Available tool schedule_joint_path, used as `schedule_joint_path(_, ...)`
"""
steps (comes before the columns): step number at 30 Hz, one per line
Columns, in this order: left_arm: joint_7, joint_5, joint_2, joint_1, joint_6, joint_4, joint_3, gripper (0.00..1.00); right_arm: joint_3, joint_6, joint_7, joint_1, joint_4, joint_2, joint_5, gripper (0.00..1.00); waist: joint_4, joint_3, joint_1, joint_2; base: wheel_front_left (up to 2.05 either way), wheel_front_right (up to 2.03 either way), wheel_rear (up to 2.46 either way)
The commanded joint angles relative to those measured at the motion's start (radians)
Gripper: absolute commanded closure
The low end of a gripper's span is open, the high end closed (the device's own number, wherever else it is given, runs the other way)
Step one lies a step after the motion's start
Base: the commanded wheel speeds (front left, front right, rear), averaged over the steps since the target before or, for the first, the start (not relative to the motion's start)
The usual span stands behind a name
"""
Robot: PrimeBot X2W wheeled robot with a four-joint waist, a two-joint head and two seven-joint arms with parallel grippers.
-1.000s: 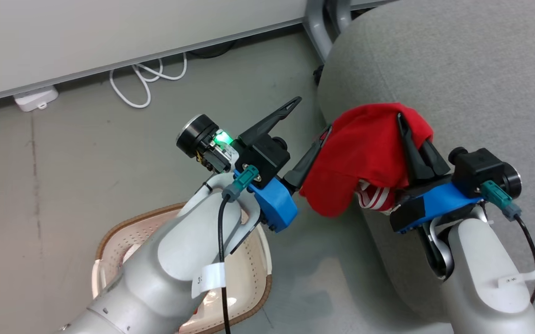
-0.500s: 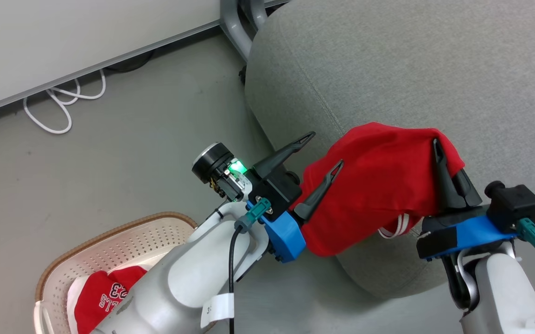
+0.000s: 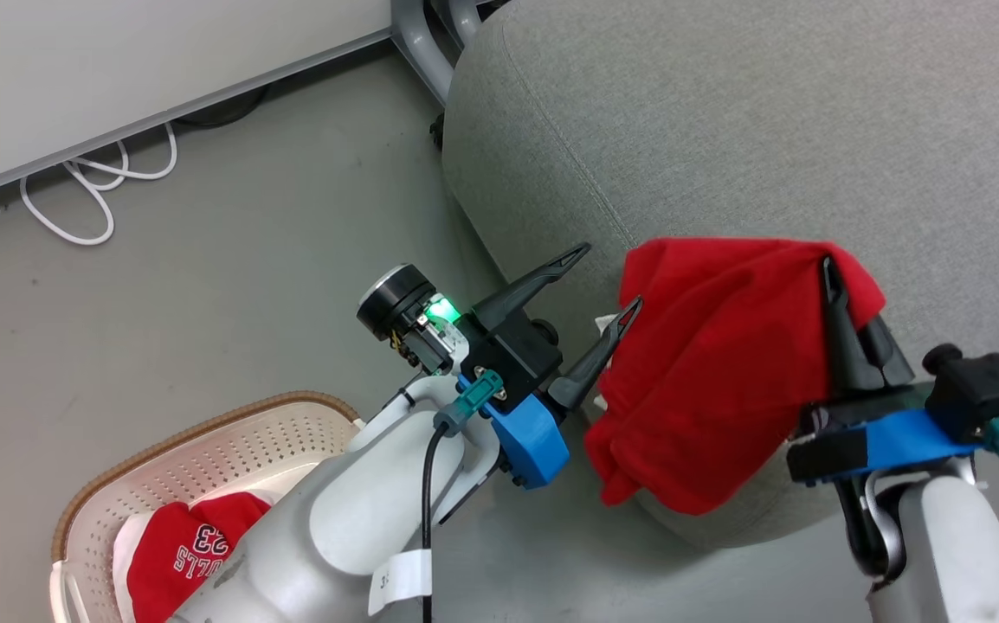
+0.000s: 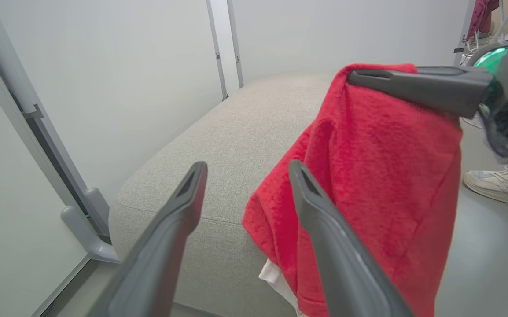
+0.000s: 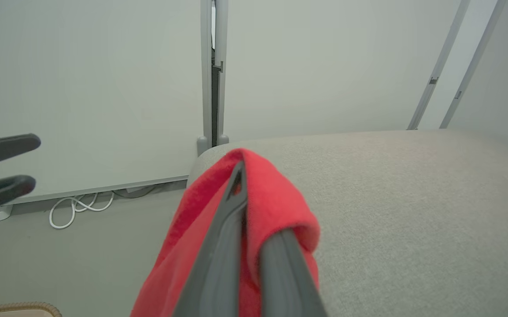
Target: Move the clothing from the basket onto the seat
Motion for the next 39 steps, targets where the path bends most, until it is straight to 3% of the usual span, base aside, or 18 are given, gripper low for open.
schedule_joint_path(1, -0.003, 0.009, 0.008, -0.01, 0.001, -0.004, 0.008, 0.0, -0.003, 0.0, -0.001, -0.043, -0.015, -0.001, 0.001, 1.0, 0.005, 0.011, 0.0, -0.0001, 0.0, 0.0, 0.0)
schedule_joint_path(11, -0.003, 0.046, 0.029, -0.092, -0.002, -0.019, 0.011, 0.0, -0.097, 0.0, -0.001, -0.356, -0.062, -0.03, -0.069, 1.0, 0.059, 0.157, 0.0, -0.0001, 0.0, 0.0, 0.0)
schedule_joint_path(22, -0.001, 0.087, 0.049, -0.207, -0.005, -0.038, -0.017, 0.0, -0.347, 0.0, -0.001, -0.718, -0.049, -0.21, -0.078, 1.0, 0.135, 0.351, 0.0, -0.0001, 0.0, 0.0, 0.0)
schedule_joint_path(29, 0.006, 0.097, 0.058, -0.252, 0.001, -0.063, -0.021, 0.0, -0.447, 0.0, -0.001, -0.761, 0.062, -0.315, -0.112, 1.0, 0.159, 0.436, 0.0, -0.0001, 0.0, 0.0, 0.0)
schedule_joint_path(39, 0.012, 0.098, 0.086, -0.264, 0.007, -0.08, -0.026, 0.0, -0.536, 0.0, -0.001, -0.668, 0.305, -0.269, -0.139, 1.0, 0.155, 0.474, 0.0, -0.0001, 0.0, 0.0, 0.0)
